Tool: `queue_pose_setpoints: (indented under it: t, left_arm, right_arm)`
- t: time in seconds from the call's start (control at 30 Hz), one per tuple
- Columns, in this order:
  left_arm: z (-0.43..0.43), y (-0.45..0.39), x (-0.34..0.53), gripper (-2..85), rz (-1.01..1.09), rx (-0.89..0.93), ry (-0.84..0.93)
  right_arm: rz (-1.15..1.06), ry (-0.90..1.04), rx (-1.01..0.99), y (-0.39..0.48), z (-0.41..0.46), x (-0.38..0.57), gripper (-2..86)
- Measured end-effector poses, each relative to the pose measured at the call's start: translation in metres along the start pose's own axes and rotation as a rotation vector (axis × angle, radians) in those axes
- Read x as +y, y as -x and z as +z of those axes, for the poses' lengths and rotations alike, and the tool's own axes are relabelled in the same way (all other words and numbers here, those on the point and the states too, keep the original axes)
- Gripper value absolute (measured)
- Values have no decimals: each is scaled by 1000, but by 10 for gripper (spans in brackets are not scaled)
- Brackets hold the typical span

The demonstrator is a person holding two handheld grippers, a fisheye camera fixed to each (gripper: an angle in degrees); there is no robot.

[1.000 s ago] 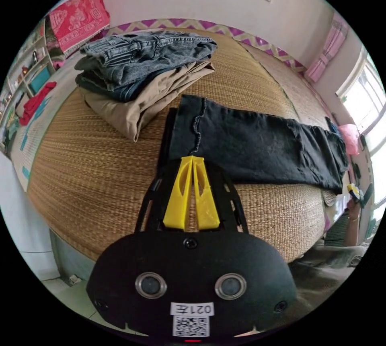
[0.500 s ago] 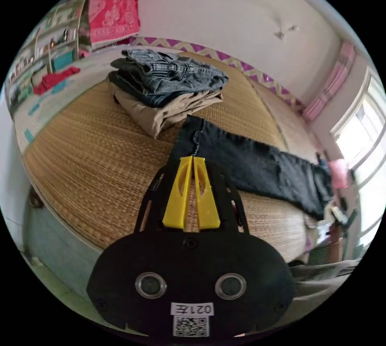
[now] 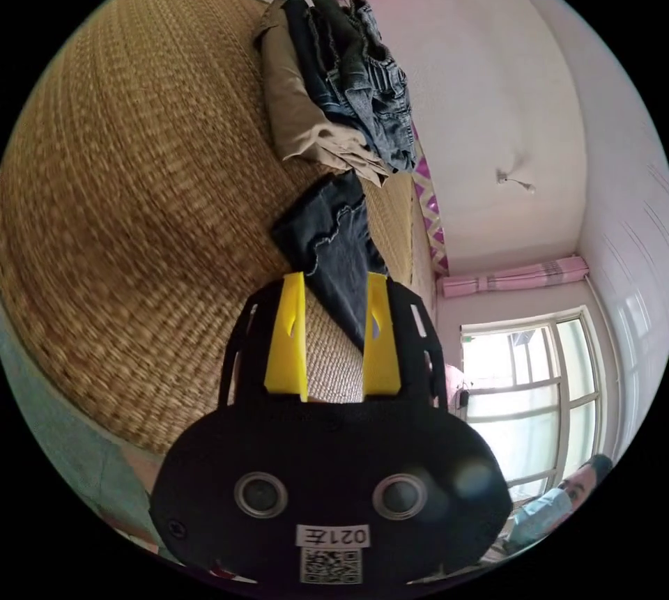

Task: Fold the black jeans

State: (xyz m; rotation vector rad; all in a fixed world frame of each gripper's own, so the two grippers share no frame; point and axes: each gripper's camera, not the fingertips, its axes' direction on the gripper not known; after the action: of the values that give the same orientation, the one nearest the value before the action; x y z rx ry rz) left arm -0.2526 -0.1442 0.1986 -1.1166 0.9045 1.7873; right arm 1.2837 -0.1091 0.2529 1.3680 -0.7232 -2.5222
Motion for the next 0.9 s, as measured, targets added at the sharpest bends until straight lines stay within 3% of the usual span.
queue_pose_setpoints:
  t: [0.17, 0.27, 0.4, 0.6, 0.7, 0.9]
  left_arm:
    - [9, -2, -13, 76, -17, -42, -65]
    - [6, 9, -13, 9, -54, -9, -112]
    - [2, 12, -9, -7, -36, 41, -121]
    - [-24, -26, 13, -9, 65, 110, -170]
    - [-40, -77, 33, -9, 163, 130, -214]
    - [-19, -303, 117, -10, 562, 115, -255]
  right_arm:
    - [-5, -9, 12, -14, -1, 28, -7]
    - [-7, -6, 17, -23, -2, 44, -7]
    - [19, -30, -1, -46, -13, 71, -7]
    - [380, -254, -22, -149, -102, 167, -1]
    - [501, -320, -17, -192, -136, 230, 1]
    - [580, -372, -76, -224, -150, 330, -3]
